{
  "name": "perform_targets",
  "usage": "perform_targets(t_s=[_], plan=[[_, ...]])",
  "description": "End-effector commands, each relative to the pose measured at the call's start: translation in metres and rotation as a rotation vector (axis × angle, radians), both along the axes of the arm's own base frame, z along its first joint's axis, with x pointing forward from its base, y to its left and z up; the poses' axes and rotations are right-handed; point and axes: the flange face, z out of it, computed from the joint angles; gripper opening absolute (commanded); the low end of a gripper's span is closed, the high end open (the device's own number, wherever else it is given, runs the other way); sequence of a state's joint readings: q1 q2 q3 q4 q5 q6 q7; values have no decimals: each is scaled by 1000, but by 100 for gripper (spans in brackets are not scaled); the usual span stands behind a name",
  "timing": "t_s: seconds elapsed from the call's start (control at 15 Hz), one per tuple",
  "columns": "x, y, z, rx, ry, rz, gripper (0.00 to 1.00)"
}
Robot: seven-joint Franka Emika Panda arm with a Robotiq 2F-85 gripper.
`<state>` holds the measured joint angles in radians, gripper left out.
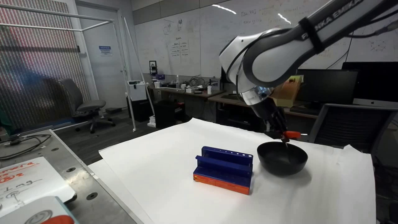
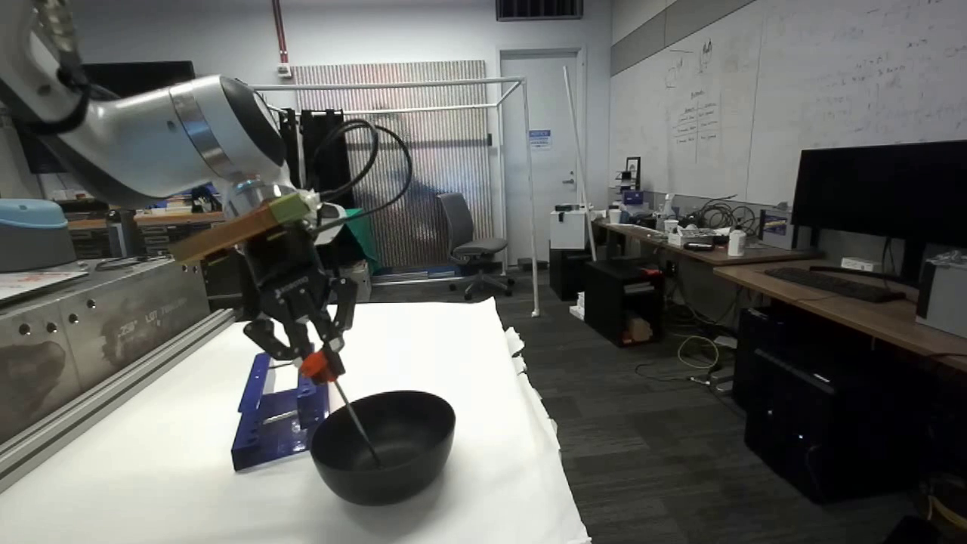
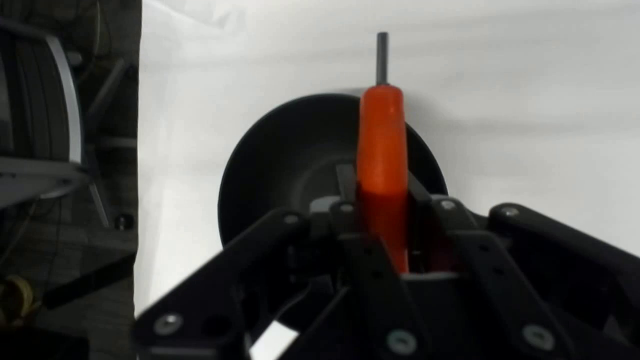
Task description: Put the orange object in the bowl
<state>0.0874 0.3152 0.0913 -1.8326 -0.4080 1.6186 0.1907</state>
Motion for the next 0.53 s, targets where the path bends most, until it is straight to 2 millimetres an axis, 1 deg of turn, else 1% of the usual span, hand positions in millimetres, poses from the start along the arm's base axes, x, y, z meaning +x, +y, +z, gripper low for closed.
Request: perform_targets(t_s=[0.0,0.07,0.13,0.2,0.33,0.4,0.47], plan=[[16,-1,-26,-90,92,-127,12],[19,-1,-33,-92,111,-150,13],[22,-1,-37,-97,128,-170,46],[25,-1,-41,-100,135,-191,47],[31,-2,-43,-87,153,-228,61],[33,-2,-43,-70,162,-242,70],[35,-1,-38,-30,167,-256,77]])
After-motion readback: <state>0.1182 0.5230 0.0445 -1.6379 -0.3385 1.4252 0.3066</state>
